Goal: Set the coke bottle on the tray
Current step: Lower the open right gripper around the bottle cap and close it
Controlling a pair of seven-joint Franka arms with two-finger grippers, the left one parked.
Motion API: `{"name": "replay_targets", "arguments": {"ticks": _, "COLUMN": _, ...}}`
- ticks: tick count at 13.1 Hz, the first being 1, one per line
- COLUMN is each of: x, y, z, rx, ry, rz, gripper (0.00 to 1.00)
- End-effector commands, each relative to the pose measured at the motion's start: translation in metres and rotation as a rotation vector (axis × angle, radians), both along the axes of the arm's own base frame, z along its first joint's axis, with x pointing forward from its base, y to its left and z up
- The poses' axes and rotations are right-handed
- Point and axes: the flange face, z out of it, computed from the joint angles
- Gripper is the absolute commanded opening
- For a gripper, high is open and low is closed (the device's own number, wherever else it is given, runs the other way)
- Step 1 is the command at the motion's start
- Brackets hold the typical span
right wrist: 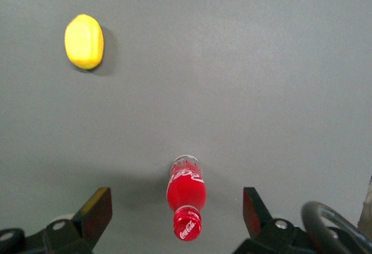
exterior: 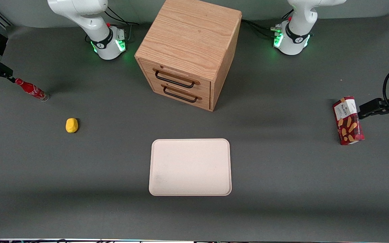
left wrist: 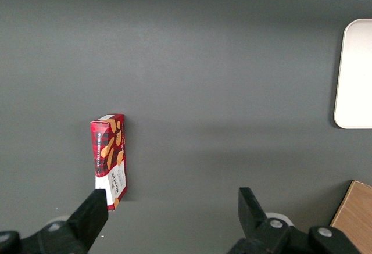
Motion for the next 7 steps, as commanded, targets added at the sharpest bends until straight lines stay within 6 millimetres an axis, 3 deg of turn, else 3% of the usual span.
{"name": "replay_targets", "arguments": {"ticks": 1, "x": -0.013, "y": -0.009, "z": -0.014, "rx": -0.02, "ry": -0.014, "rz": 0.014, "gripper": 1.0}}
{"name": "replay_targets", "arguments": {"ticks": 7, "x": -0.031, "y": -0.018, "z": -0.043, "rx": -0.018, "ry": -0.026, "rz": 0.009, "gripper": 1.0}}
